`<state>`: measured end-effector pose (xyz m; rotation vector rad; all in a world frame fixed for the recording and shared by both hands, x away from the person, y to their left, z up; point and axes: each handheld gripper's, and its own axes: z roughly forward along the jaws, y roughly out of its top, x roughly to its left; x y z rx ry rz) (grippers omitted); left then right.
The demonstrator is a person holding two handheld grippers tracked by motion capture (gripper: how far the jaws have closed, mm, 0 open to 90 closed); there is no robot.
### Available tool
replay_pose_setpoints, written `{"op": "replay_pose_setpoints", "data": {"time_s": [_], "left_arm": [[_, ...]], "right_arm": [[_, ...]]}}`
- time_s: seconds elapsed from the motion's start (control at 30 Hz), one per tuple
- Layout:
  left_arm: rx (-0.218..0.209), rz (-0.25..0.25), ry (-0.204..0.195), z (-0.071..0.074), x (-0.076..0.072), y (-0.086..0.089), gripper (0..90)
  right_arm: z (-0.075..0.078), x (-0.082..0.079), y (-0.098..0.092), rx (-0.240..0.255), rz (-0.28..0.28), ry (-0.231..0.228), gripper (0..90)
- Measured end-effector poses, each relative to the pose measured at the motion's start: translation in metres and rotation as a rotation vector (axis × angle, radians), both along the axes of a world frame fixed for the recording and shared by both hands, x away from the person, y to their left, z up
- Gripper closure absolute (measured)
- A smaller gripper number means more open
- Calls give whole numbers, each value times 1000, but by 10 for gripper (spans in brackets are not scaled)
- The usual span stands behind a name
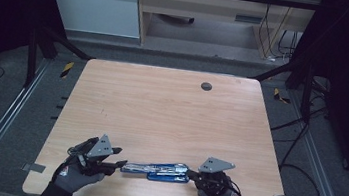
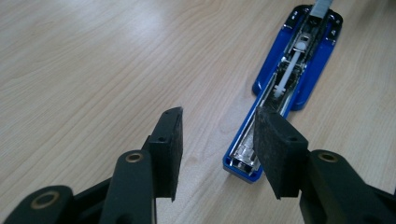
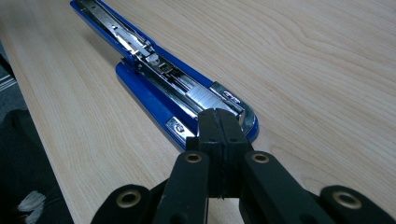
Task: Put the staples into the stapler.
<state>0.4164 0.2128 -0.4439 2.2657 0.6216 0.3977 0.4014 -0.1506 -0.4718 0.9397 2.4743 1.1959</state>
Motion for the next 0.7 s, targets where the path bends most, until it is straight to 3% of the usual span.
{"op": "replay_pose_setpoints", "data": {"time_s": [0.7], "left_arm": [[34,-66,34,-8,-3,-3,493]], "right_arm": [[-3,-5,10,1,22,11,900]]}}
